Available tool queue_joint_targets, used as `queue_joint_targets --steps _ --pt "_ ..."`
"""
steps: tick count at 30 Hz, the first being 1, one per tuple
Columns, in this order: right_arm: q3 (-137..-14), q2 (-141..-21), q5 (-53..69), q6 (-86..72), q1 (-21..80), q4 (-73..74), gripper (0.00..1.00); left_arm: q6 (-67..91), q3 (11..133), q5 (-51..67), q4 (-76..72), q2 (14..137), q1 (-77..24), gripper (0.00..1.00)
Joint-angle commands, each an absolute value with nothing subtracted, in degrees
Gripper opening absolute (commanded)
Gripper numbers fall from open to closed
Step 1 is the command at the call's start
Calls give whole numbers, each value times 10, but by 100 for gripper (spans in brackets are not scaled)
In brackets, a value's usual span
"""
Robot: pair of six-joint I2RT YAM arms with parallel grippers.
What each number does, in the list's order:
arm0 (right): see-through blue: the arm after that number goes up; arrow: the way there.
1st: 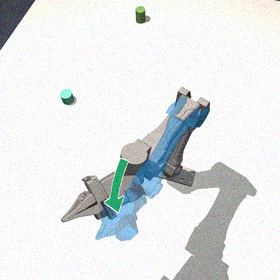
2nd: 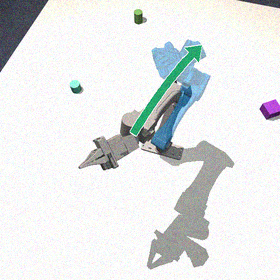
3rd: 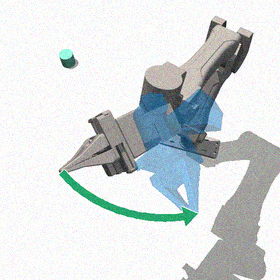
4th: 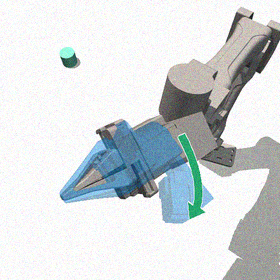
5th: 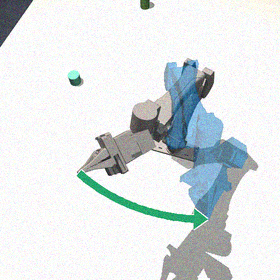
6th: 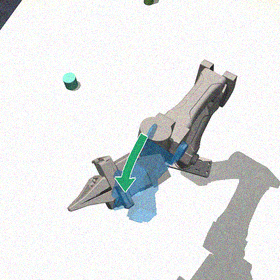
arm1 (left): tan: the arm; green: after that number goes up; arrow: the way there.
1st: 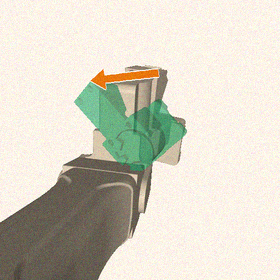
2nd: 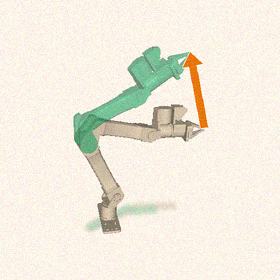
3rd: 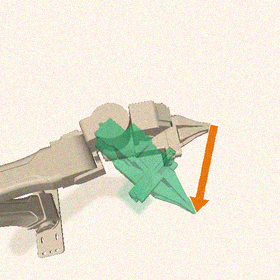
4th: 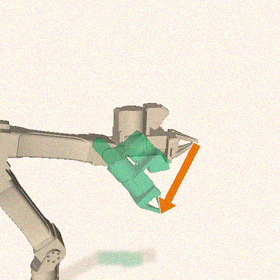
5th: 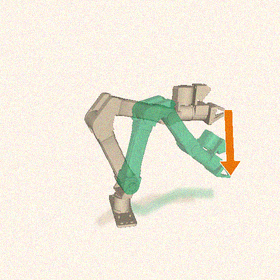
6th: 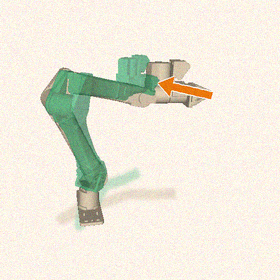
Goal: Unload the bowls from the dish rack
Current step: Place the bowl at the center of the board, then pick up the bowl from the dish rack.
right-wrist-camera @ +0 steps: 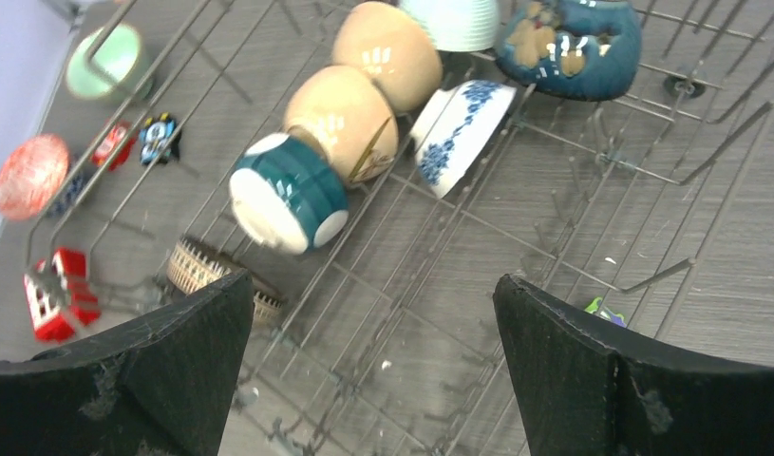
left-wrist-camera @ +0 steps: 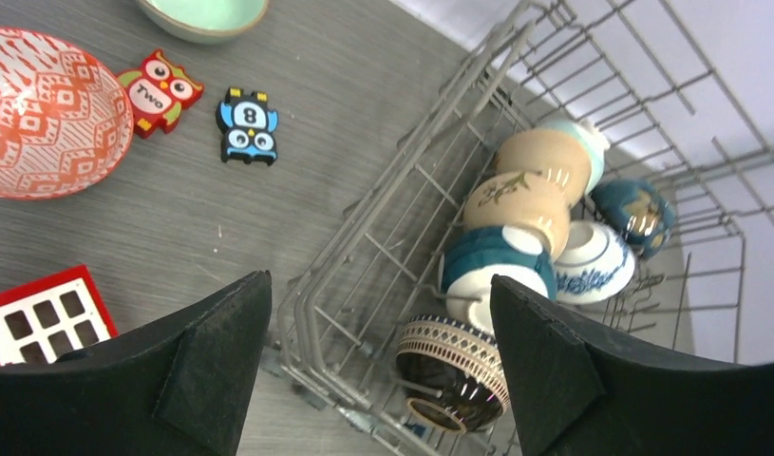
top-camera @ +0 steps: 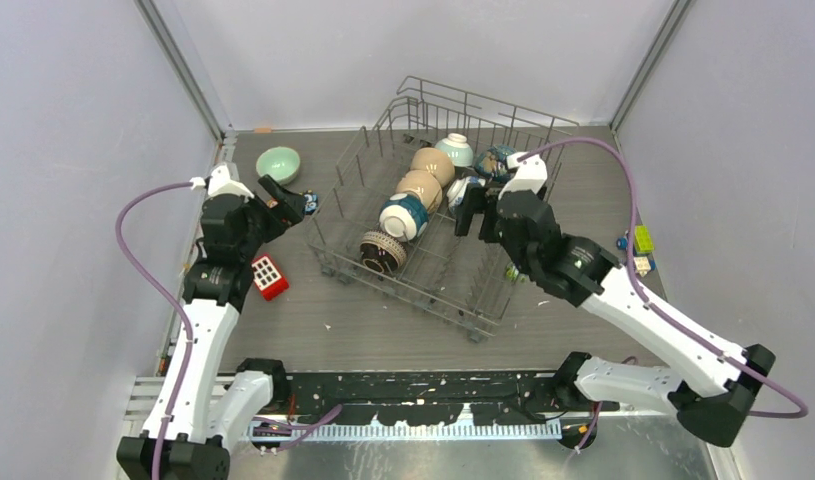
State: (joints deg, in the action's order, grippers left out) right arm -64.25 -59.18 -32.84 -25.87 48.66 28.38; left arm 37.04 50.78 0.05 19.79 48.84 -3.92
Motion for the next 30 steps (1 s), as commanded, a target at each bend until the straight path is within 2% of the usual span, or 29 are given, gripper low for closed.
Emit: queue_joint_targets --steps 1,4,8,11,16,22,30 --pt "-657 -621 -289 -333 405 228 99 317 481 41 201 457 -42 86" --pt "-612 -632 -234 -398 325 168 96 307 469 -25 222 443 -56 86" --pt "-598 -679 -107 -484 219 146 96 309 466 -33 235 435 -68 86" --pt "-582 -704 -108 -498 208 99 95 312 459 -27 227 427 -75 85" --pt "-606 -766 -103 -510 201 49 87 318 455 -23 227 427 -80 84" --pt "-627 -838 -96 -542 185 14 67 317 454 -34 232 426 -80 84" --pt "-624 -878 -90 -545 170 -17 66 313 452 -49 241 428 -80 84"
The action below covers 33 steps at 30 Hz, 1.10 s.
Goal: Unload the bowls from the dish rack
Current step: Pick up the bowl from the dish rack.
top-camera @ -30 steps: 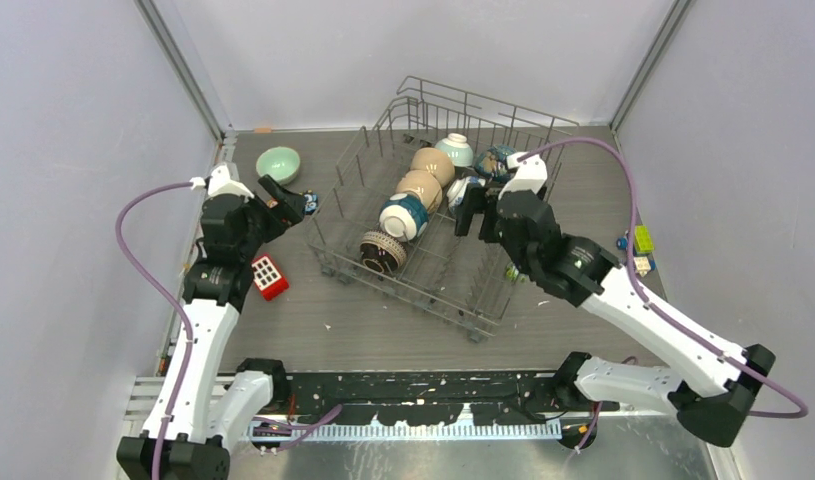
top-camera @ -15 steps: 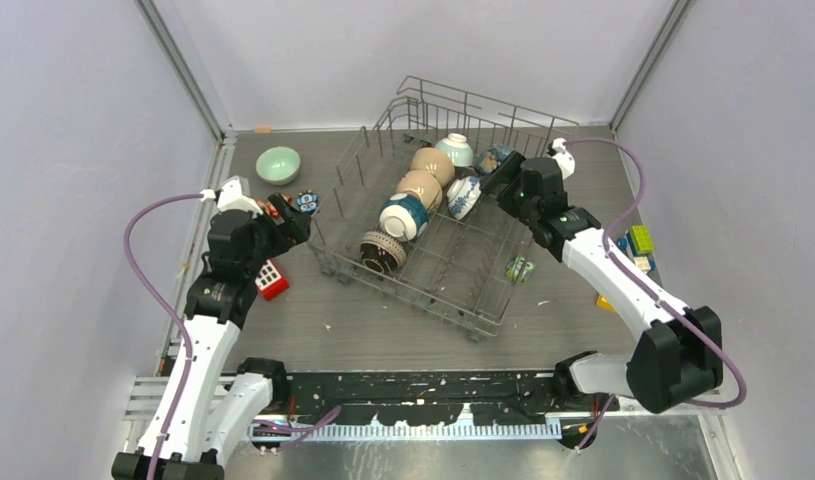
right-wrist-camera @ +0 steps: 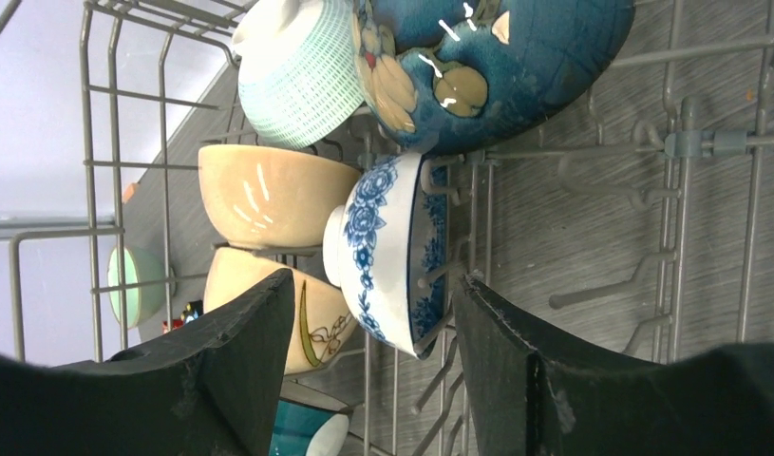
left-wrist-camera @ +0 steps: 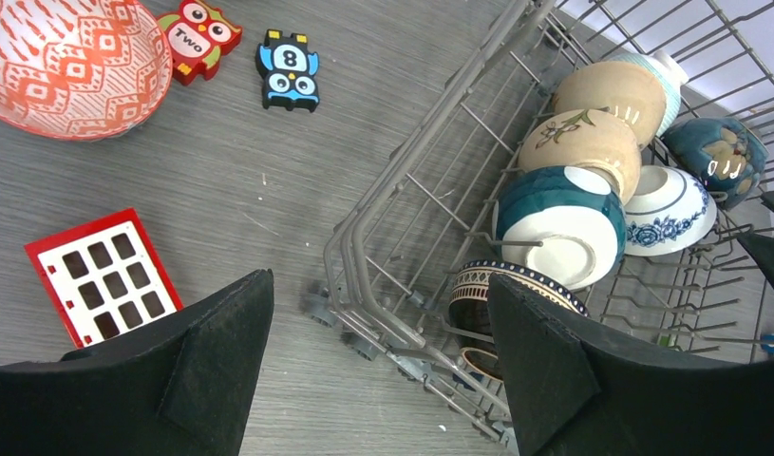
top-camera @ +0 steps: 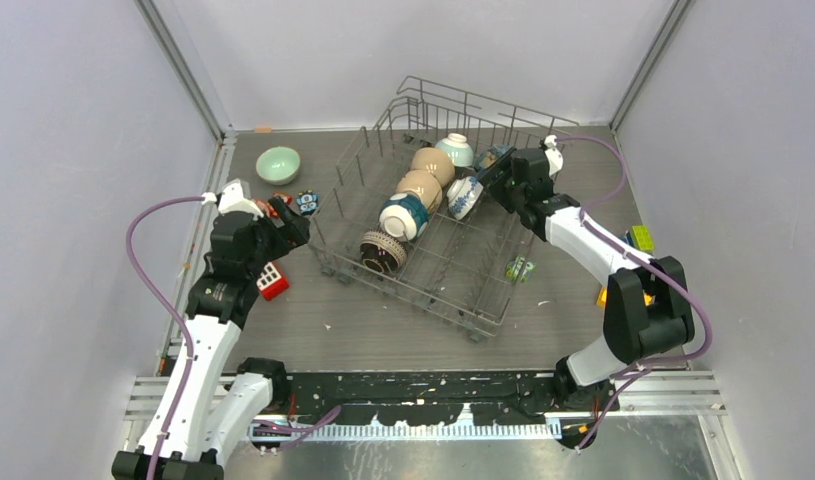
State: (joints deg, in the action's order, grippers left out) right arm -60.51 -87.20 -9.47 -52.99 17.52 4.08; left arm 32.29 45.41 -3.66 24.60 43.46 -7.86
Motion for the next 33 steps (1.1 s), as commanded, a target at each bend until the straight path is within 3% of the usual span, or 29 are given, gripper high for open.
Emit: queue_joint_targets --steps 1,25,33 --pt "-622 -882 -86 -547 169 -23 66 314 452 -49 240 429 -80 83" --pt "-575 -895 -55 -582 169 -51 61 338 442 -20 228 456 -74 83" --pt "-574 -907 -43 -582 170 -60 54 341 442 -17 229 457 -75 83"
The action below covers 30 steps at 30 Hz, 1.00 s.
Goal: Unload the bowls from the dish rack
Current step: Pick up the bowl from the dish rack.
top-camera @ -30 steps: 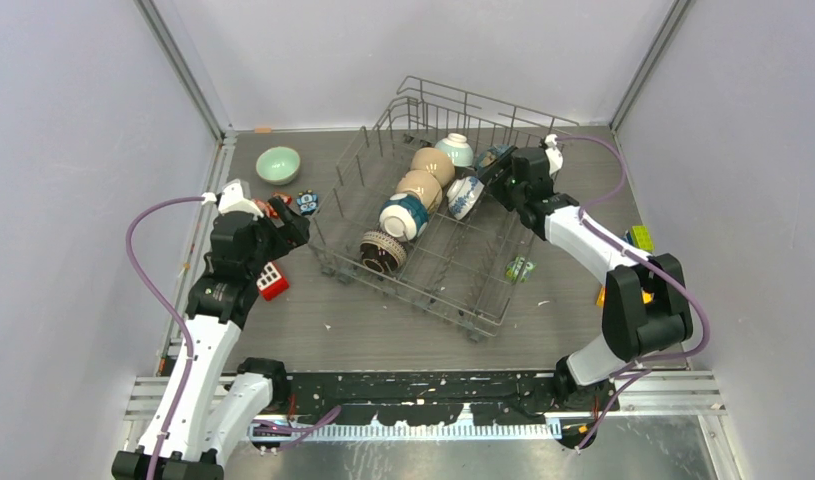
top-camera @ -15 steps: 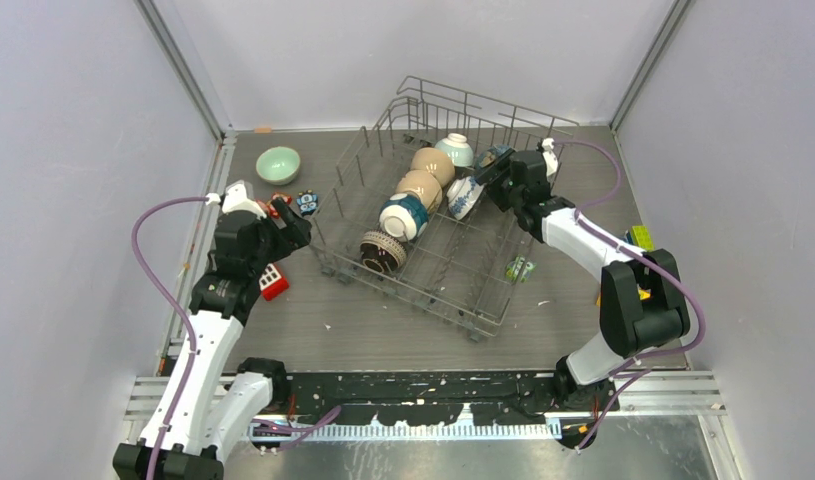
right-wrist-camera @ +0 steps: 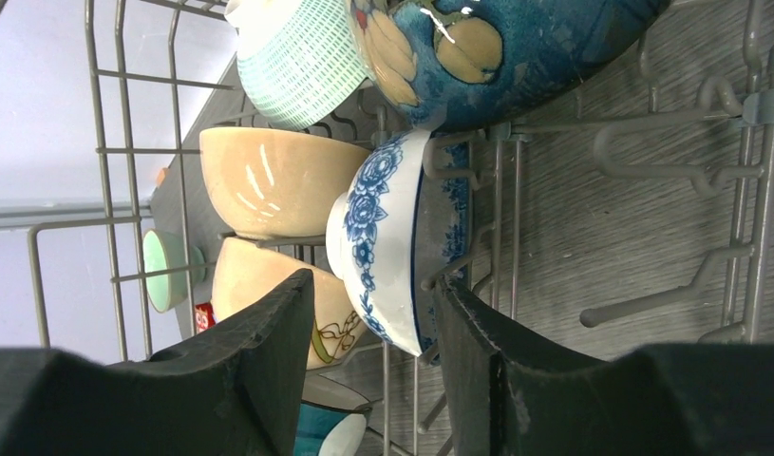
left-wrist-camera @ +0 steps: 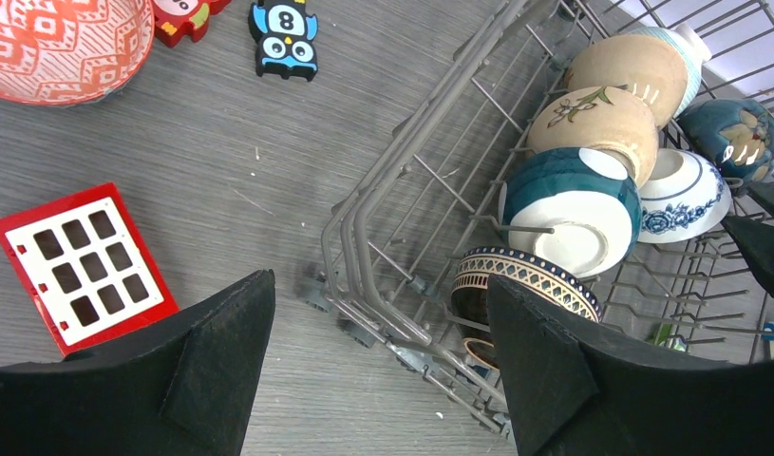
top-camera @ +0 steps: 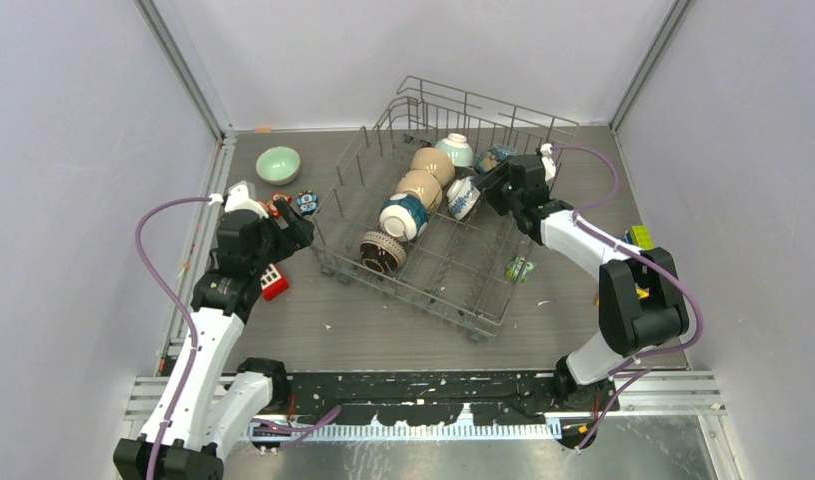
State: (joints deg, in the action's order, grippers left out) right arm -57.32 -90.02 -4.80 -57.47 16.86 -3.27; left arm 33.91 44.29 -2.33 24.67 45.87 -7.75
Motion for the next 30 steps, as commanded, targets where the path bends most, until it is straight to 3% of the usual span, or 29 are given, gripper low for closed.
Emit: queue_joint_targets --steps 1,9,22,30 --pt "-573 -907 -41 -583 170 -62 53 341 441 -17 229 457 -74 83" --pt "-567 -914 -33 -589 172 -77 48 342 440 -16 229 458 -74 82" --pt "-562 -908 -24 -595 177 -86 33 349 439 -4 220 468 -73 82" --pt "-559 -899 -9 -585 184 -103 37 351 437 -3 219 464 -71 82"
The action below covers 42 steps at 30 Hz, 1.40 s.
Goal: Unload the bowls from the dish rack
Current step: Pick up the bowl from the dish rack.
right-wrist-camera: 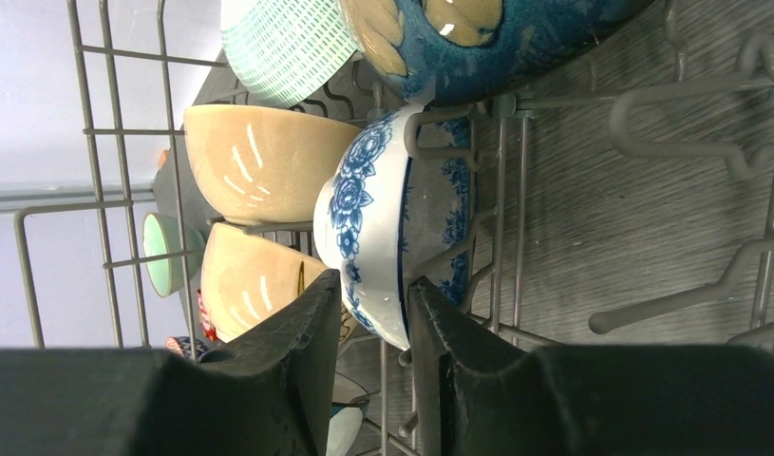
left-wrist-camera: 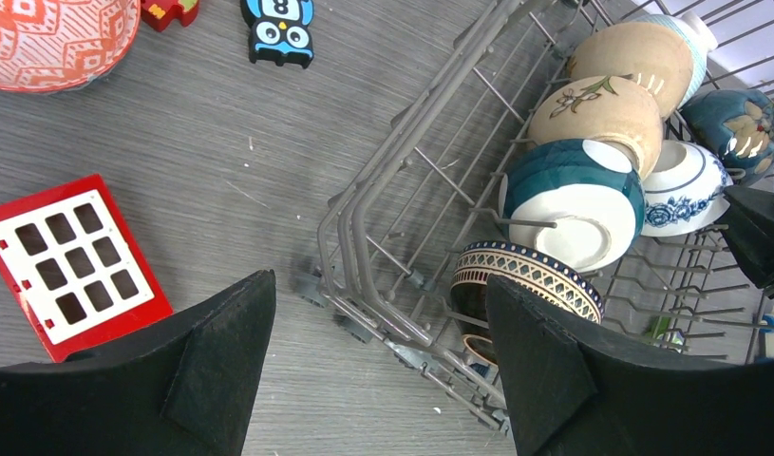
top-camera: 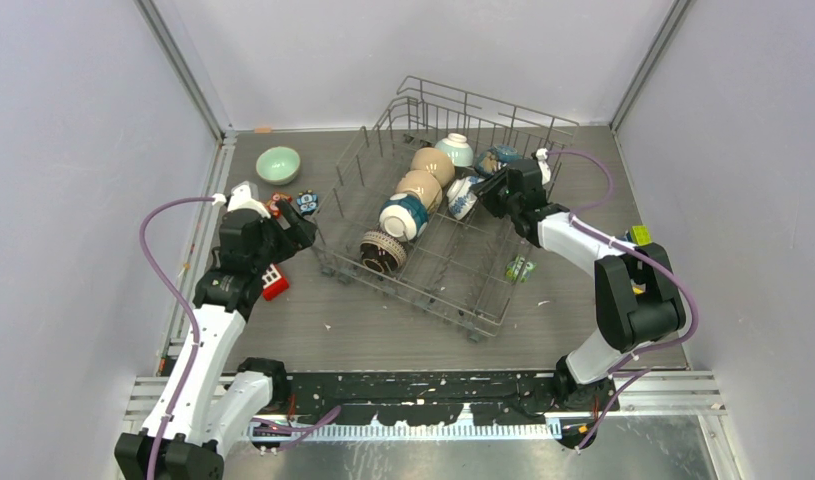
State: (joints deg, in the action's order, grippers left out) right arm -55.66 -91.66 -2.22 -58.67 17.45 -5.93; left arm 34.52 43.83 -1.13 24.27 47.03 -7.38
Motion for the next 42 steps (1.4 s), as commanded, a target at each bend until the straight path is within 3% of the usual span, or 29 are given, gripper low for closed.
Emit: queue_joint_targets --steps 1,25,37,42 --pt "-558 -898 -9 -584 185 -103 37 352 437 -3 219 465 -71 82" --pt "-540 -933 41 -607 185 -190 24 353 434 -3 217 466 -71 82" --pt "-524 -921 55 -597 184 -217 13 354 433 12 217 467 -71 82" --pt "-517 -920 65 -600 184 -234 2 353 432 5 219 465 -70 82"
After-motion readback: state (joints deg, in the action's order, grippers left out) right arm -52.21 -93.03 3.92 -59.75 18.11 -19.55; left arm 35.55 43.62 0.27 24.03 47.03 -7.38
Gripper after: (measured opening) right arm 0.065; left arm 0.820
